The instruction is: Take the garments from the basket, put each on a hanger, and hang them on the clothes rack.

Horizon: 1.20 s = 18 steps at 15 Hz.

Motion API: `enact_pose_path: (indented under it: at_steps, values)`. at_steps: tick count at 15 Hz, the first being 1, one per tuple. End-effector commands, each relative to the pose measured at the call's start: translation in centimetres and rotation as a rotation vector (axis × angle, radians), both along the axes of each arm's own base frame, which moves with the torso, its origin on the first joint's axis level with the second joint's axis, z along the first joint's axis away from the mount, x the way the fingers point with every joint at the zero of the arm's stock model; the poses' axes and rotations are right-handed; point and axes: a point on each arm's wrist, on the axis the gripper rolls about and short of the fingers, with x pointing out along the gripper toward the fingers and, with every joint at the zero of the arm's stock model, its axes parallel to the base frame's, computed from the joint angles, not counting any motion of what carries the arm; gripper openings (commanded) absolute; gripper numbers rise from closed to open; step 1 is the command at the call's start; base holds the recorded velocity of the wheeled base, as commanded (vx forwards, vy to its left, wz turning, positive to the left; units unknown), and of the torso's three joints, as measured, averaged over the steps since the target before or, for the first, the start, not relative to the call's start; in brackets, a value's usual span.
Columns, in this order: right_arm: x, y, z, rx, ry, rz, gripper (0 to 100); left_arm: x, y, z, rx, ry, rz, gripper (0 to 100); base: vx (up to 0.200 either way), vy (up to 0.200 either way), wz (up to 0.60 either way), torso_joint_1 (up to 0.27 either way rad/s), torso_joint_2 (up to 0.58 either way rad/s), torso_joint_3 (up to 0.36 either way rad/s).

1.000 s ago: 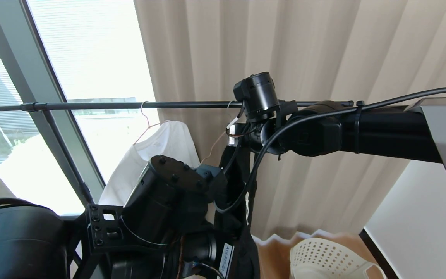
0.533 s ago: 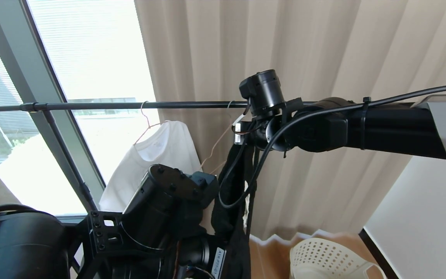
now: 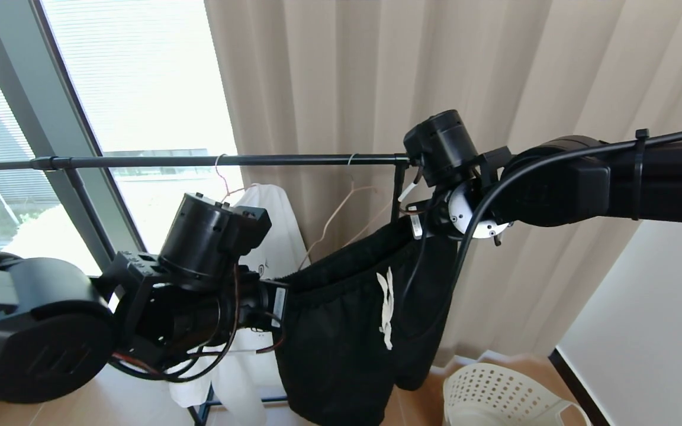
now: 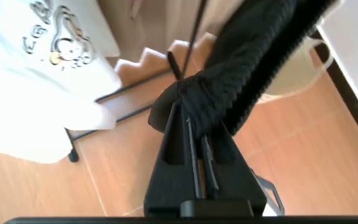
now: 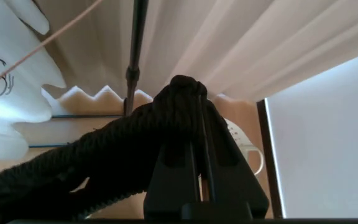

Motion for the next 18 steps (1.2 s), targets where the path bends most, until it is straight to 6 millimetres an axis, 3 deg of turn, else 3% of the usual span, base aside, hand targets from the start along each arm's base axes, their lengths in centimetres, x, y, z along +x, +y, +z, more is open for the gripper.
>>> enact_pose_path:
  at_steps: [1, 3, 6, 7, 12, 15, 18]
  values:
    - [-1.8, -0.2, 0.5, -0.019, 0.008, 0.031, 0, 3.3, -1.3, -0.3, 0.001, -0.021, 0.081, 0, 0.000, 0.000, 0.00, 0.000, 0.00, 0.000]
    - [-3.1, -0.2, 0.2, -0.065, 0.036, 0.073, 0, 4.6, -2.3, 0.6, -0.018, -0.070, 0.111, 0, 0.000, 0.000, 0.00, 0.000, 0.00, 0.000]
    - [-3.3, -0.4, -0.7, -0.108, 0.067, 0.090, 0, 5.4, -3.0, 2.4, -0.056, -0.127, 0.120, 0, 0.000, 0.000, 0.00, 0.000, 0.00, 0.000]
    - [-3.3, -0.3, -0.7, -0.113, 0.066, 0.095, 100, 5.6, -3.1, 2.9, -0.070, -0.142, 0.122, 0, 0.000, 0.000, 0.00, 0.000, 0.00, 0.000]
    - [-5.5, -2.3, -2.1, -0.288, 0.180, 0.217, 100, 6.0, -3.3, 5.2, -0.130, -0.211, 0.161, 0, 0.000, 0.000, 0.00, 0.000, 0.00, 0.000]
    - [-5.9, -2.3, -2.8, -0.284, 0.235, 0.304, 100, 6.4, -3.6, 6.9, -0.183, -0.255, 0.171, 0, 0.000, 0.000, 0.00, 0.000, 0.00, 0.000]
    - [-6.0, -1.4, -2.9, -0.201, 0.228, 0.398, 100, 6.3, -3.6, 7.0, -0.185, -0.257, 0.169, 0, 0.000, 0.000, 0.00, 0.000, 0.00, 0.000]
